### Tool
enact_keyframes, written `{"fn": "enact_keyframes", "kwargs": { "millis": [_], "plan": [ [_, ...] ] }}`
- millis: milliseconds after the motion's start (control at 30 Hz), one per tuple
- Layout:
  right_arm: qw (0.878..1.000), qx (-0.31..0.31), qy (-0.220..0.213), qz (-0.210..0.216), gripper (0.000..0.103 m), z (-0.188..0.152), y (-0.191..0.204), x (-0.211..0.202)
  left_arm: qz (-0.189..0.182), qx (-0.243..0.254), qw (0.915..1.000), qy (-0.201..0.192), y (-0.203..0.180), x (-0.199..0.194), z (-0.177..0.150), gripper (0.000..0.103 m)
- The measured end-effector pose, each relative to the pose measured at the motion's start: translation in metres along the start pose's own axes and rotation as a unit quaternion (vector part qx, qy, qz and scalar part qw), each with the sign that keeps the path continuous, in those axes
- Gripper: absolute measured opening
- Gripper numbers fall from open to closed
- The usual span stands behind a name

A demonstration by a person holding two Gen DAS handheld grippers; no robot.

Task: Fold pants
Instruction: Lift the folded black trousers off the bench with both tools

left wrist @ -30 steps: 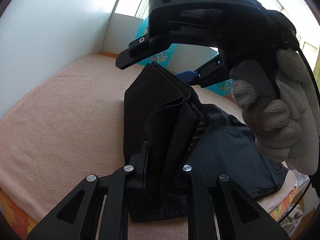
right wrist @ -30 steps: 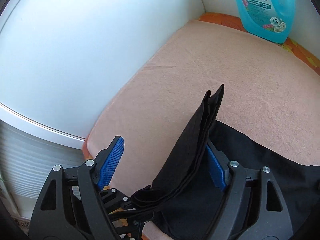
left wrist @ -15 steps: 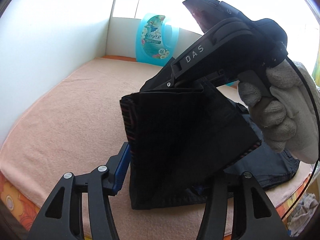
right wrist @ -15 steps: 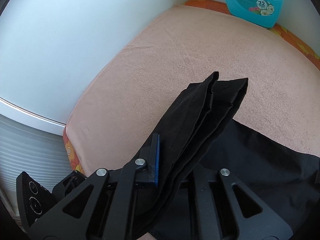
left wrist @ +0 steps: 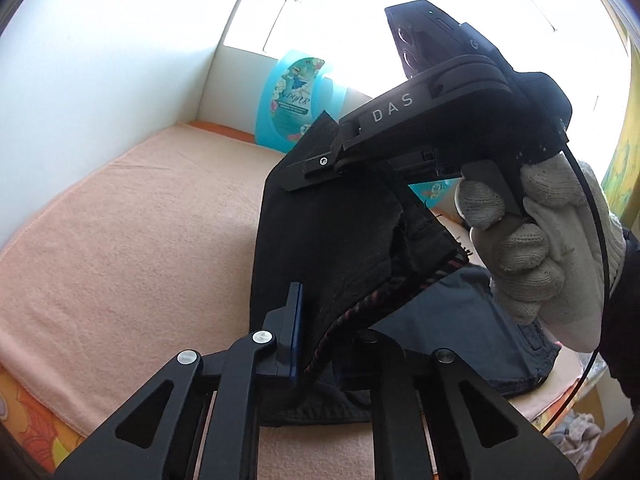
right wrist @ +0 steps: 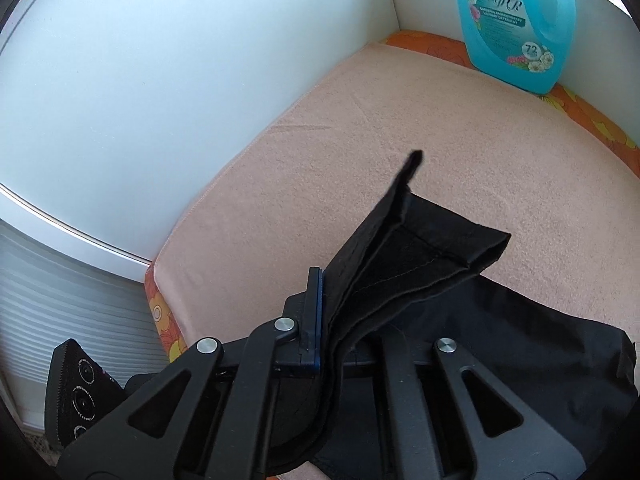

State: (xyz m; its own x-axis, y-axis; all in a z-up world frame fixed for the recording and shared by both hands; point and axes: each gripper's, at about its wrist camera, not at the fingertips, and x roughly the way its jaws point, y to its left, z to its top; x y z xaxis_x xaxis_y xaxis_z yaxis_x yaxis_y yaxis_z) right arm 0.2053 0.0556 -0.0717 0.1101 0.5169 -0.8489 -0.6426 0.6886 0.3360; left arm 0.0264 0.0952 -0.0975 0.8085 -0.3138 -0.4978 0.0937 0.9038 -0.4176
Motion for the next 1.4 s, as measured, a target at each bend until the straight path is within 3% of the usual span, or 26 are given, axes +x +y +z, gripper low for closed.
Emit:
{"fn": "enact_keyframes", "kwargs": {
  "millis": [233,467,567,800,1000,1400],
  "plan": [
    [0.998,-0.042,-0.035,0.017,0.004,0.034,0.060,-0.004,0.008,-0.046,0.9967,-0.067,0.037,-0.044,0.027,0.007],
    [0.999,-0.035,-0.012,0.008,0.004,0.022,0.059,0.033,0.013,-0.040,0.9985,-0.036,0.039,-0.039,0.010,0.007],
    [0.999,-0.024,-0.013,0.017,0.004,0.017,0.047,0.029,0.001,-0.038,0.9989,-0.025,0.031,-0.029,0.006,0.007],
    [0.999,-0.025,-0.044,0.016,0.004,0.011,0.035,-0.019,-0.033,0.004,0.9992,-0.021,0.015,-0.006,0.026,0.007],
    [0.997,-0.009,-0.082,0.002,0.004,-0.006,0.007,-0.076,-0.073,0.050,0.9960,-0.013,-0.029,0.005,0.037,0.007],
    [0.987,0.049,-0.142,-0.057,0.004,-0.078,-0.087,-0.180,-0.154,0.135,0.9784,0.029,-0.132,0.055,0.036,0.007]
  ]
}}
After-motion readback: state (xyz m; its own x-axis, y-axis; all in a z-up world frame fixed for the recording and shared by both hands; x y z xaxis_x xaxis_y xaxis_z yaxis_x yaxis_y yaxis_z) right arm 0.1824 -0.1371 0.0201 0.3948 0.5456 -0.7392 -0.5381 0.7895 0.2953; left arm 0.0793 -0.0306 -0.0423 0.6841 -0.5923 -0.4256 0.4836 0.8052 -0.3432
